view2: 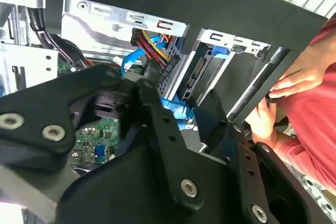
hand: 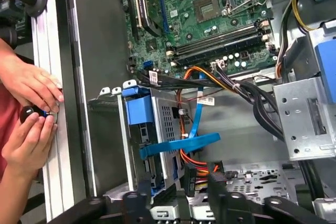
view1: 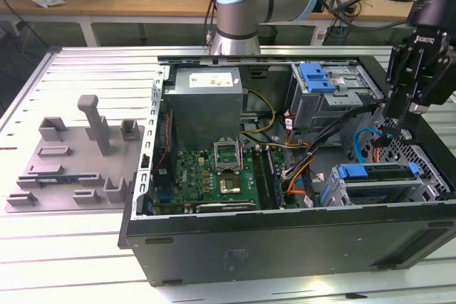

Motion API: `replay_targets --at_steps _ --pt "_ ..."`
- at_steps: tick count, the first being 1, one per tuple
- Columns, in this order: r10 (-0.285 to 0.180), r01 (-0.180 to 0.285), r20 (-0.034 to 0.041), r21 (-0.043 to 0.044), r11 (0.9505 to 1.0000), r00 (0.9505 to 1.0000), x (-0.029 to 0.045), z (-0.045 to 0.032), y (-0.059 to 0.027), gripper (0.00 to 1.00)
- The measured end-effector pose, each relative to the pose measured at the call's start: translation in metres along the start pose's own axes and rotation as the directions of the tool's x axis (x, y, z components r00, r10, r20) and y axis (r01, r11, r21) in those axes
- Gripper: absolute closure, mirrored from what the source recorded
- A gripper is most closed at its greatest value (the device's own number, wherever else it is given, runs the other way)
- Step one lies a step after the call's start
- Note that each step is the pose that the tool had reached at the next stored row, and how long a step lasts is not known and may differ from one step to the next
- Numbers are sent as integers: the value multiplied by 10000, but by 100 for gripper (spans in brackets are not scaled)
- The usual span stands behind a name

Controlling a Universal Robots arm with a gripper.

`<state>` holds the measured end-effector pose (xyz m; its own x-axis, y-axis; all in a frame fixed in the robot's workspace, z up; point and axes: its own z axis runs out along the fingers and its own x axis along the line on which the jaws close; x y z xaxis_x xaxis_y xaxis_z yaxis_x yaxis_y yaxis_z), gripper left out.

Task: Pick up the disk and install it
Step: 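Insert the first disk wire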

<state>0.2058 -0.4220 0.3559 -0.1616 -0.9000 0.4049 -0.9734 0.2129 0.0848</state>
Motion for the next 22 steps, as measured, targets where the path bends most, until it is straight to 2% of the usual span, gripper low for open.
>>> replay_targets --at_steps 1,2,3,5,12,15,17,18,20,22 --pt "-9 9 -29 -27 10000 10000 -11 23 -2 58" --pt "-16 15 -52 -46 10000 10000 -19 42 -4 58" --pt "-19 19 -65 -57 10000 10000 -25 54 -5 65" --pt "-31 30 -91 -85 10000 10000 -46 92 -16 65" --pt "-26 25 -90 -89 10000 10000 -82 118 -58 65" --pt "93 -94 -81 -141 9999 9999 -105 127 -59 65" --pt "185 -186 -70 -142 9997 9998 -116 123 -56 65" --pt "219 -220 -62 -114 9997 9997 -121 121 -55 65" --pt "354 -353 -29 154 9993 9994 -133 116 -51 65" --pt "455 -453 -38 352 9984 9990 -134 117 -41 65"
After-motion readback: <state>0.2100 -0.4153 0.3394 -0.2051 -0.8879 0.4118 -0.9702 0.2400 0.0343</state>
